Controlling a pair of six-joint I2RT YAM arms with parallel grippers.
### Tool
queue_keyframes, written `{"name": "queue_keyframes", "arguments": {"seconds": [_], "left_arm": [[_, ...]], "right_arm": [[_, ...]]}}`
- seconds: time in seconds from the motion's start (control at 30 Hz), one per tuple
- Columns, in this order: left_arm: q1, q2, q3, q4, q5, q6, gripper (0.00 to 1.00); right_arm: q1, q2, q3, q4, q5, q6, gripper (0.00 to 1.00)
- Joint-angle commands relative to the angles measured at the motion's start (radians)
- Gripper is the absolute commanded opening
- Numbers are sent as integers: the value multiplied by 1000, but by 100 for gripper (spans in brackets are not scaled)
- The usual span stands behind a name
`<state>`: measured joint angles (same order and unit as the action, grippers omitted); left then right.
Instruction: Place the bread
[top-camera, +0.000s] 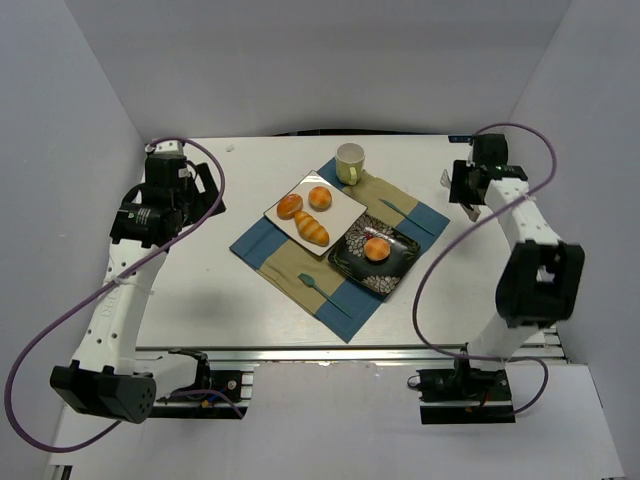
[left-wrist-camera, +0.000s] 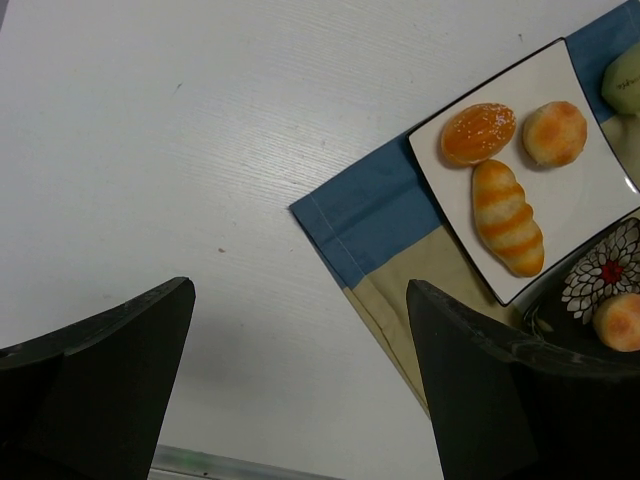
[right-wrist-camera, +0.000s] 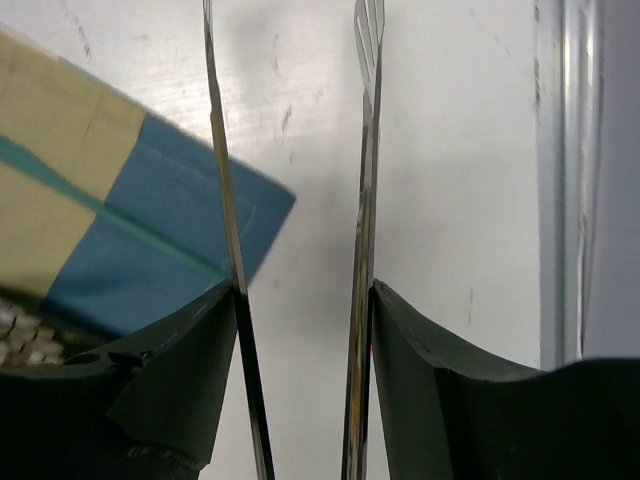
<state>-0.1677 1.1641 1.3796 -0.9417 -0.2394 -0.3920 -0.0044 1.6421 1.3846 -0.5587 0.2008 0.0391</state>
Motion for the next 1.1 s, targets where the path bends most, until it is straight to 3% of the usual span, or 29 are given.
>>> {"name": "queue_keyframes", "arguments": {"seconds": [0.0, 0.23, 0.47, 0.6, 0.7, 0.73, 0.77, 0.93, 1.07], "left_arm": [[-6, 8, -17, 3, -3, 15, 98], [-4, 17, -37, -8, -3, 7, 98], [-4, 40, -11, -34, -31, 22, 98], [-6, 58, -17, -31, -20, 22, 98], [-4, 63, -17, -32, -12, 24, 98], [-4, 62, -17, -32, -14, 27, 98], [-6, 60, -17, -34, -15, 28, 98], [-4, 48, -19, -35, -14, 38, 98], [-6, 36, -16, -22, -9, 39, 98]], "right_arm": [[-48, 125, 158, 178, -81, -104, 60], [-98, 442, 462, 186, -130, -120, 60], [-126, 605, 495, 209, -192, -140, 63], [-124, 637, 481, 221, -212, -130, 64], [-124, 648, 481, 212, -177, -131, 74], [-124, 639, 478, 214, -172, -131, 85], [-124, 633, 472, 215, -164, -130, 89], [-124, 587, 504, 160, -115, -120, 89], [-124, 411, 516, 73, -109, -4, 89]]}}
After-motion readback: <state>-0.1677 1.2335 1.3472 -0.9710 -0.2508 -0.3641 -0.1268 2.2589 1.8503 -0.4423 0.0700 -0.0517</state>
